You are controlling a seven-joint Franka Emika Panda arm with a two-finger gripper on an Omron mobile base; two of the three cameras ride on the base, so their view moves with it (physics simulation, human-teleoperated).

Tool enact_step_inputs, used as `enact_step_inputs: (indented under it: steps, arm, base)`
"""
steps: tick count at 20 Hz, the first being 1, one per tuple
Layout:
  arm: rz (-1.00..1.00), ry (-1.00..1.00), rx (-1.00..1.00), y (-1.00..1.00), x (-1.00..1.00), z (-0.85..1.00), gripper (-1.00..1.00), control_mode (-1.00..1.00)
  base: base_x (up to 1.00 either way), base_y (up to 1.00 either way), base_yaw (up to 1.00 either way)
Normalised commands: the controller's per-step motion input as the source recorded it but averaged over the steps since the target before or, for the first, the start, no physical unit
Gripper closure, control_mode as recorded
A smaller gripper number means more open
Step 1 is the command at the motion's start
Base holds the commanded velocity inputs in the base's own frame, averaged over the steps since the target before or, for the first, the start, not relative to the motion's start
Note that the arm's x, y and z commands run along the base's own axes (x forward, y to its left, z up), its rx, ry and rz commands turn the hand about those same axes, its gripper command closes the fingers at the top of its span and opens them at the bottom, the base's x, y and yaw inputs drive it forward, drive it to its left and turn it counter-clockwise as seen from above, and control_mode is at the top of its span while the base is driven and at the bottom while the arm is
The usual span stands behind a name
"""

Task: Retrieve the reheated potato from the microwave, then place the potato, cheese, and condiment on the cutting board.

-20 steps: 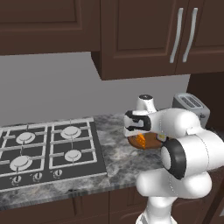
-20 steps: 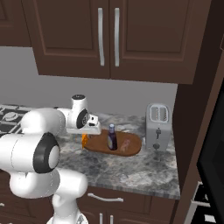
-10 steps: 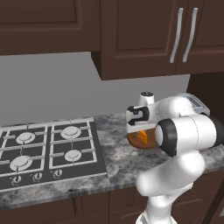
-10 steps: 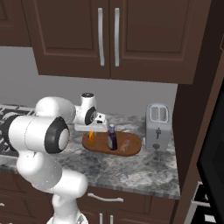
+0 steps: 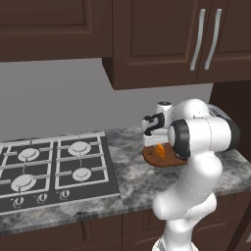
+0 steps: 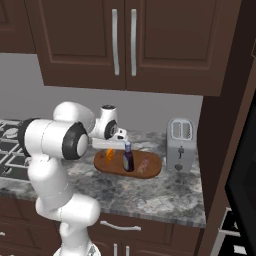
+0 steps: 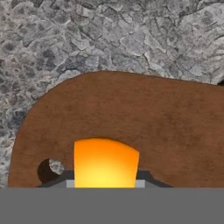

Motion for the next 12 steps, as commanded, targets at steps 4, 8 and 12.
enact_step_inputs:
  steps: [4, 8, 12]
  arm:
    - [0.0, 0.0, -0.01, -0.13, 0.09, -0.19, 1.0, -1.0]
    - [0.0, 0.0, -0.02, -0.01, -0.02, -0.21, 1.0, -1.0]
    - [0.0, 0.01, -0.03, -0.12, -0.03, -0.21, 1.0, -1.0]
  base:
    - [0.0, 0.0, 0.0]
    - [0.0, 0.0, 0.0]
    - [0.0, 0.0, 0.0]
